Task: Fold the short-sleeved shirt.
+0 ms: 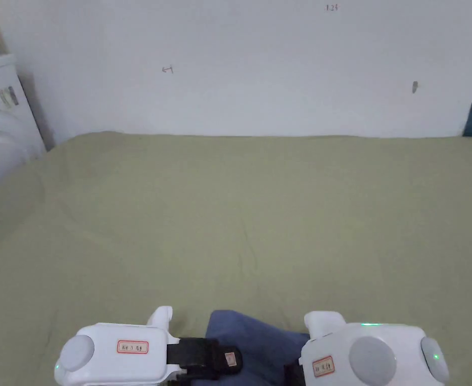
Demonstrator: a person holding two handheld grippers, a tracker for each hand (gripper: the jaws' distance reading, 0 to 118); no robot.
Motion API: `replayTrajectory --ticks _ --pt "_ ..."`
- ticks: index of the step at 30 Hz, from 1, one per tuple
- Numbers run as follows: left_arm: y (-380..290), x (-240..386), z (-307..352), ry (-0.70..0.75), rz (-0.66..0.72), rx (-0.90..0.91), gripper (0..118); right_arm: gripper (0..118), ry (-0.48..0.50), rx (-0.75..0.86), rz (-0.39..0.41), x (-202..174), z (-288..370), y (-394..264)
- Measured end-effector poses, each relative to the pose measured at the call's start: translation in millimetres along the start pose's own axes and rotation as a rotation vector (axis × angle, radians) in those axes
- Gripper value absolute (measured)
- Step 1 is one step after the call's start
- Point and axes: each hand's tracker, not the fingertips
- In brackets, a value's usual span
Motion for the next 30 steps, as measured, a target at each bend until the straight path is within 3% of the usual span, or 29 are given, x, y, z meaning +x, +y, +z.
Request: replayTrajectory --ticks 8,13,16,23,27,28,30 --pt "53 -67 118 0.119 0.001 0.033 26 1 0.111 0.021 0.085 -99 -47 40" --pt "88 -120 197 0.213 0.027 0.037 26 1 0.175 0.009 0.128 -136 -65 52" --pt "111 -159 237 0.250 0.111 0.016 26 1 0.187 0.015 0.132 -143 -75 50" --pt "130 -172 296 0.354 0.075 -0.004 26 1 0.156 -0.037 0.111 -140 -103 51" --pt "121 -185 317 0.355 0.192 0.082 27 1 0.139 -0.040 0.110 -138 -106 51" --pt "117 -186 319 0.351 0.172 0.088 39 1 0.140 -0.041 0.112 -138 -105 51" --pt "111 -178 321 0.422 0.163 0.132 76 1 0.152 -0.044 0.112 -137 -102 51"
